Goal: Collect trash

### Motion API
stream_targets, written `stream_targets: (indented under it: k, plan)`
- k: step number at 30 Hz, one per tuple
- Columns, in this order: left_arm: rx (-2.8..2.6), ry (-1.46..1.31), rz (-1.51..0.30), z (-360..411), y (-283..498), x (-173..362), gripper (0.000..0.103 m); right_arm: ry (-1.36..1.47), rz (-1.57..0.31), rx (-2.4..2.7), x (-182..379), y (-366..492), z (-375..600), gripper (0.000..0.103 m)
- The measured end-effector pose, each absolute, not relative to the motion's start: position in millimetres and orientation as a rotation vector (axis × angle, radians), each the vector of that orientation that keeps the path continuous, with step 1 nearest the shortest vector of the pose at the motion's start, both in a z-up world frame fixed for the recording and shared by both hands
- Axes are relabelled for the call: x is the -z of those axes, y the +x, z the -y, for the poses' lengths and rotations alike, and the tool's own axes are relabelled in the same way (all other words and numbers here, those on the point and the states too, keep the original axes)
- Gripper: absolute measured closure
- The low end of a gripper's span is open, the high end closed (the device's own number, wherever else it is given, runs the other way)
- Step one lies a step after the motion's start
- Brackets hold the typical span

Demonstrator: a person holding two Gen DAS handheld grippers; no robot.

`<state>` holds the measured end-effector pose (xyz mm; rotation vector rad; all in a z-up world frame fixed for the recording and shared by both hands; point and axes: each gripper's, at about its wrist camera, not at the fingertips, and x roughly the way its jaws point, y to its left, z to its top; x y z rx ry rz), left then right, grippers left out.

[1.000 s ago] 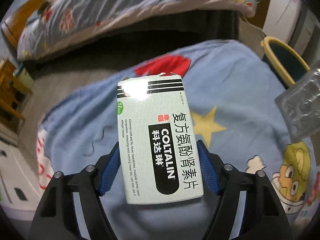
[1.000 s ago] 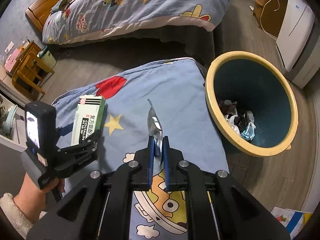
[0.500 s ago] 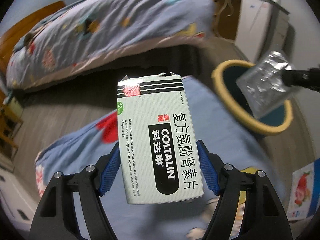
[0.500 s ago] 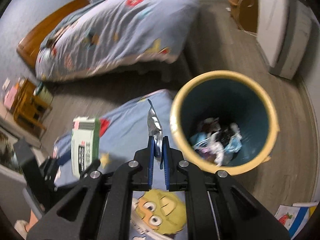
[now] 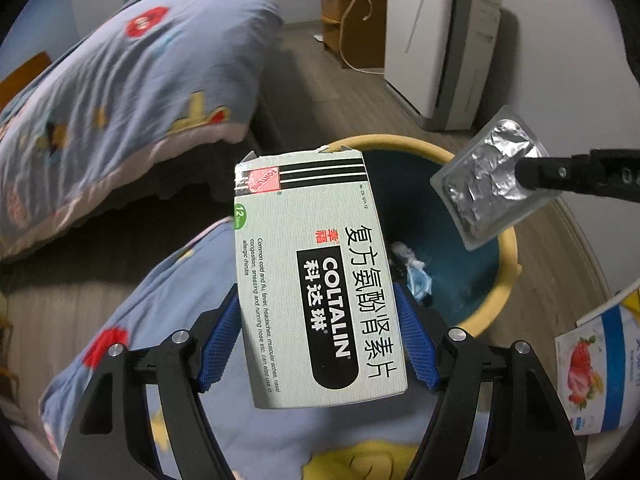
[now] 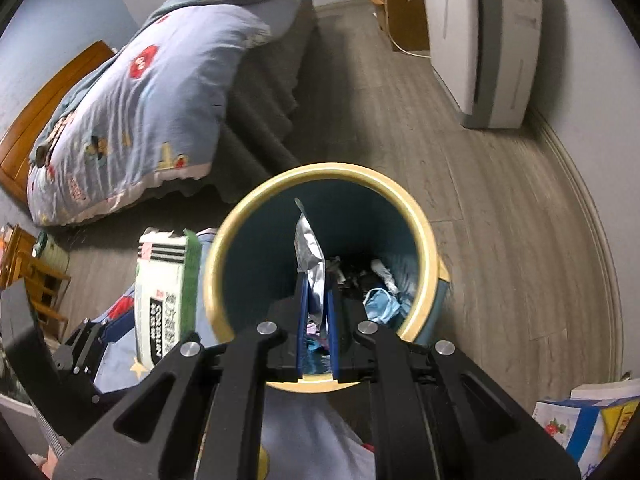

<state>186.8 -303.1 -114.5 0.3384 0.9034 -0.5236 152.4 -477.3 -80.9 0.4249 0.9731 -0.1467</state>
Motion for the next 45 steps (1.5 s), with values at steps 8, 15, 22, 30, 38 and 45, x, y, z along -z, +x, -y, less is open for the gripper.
stream_targets:
  k: [8,15,22,30,38,45]
  plan:
    - [0.561,0.341,-0.875,331.6,205.7,121.2,0.028,0.467,-0.943,0.139,90.0,156.8,495.3,0.093]
    - [0.560,0.320,-0.873,329.1,201.8,121.1,0.022,0.464,-0.929,0.149,88.9,155.3,499.0,0.069]
    - [0.550,0.256,-0.861,302.3,180.9,88.3,0.020,0.399,-0.907,0.113,71.1,145.7,489.3,0.068]
    - [0.524,0.251,-0.807,268.9,132.5,40.3,0.009,0.199,-0.862,0.074,27.9,101.5,456.3,0.034]
    - [0.465,0.172,-0.852,234.9,106.1,29.7,0.005,0.187,-0.850,0.098,18.5,55.7,455.0,0.006]
    - [0.489,0.275,-0.775,242.7,95.9,25.7,0.005,0.118,-0.826,0.131,22.6,51.7,449.7,0.006]
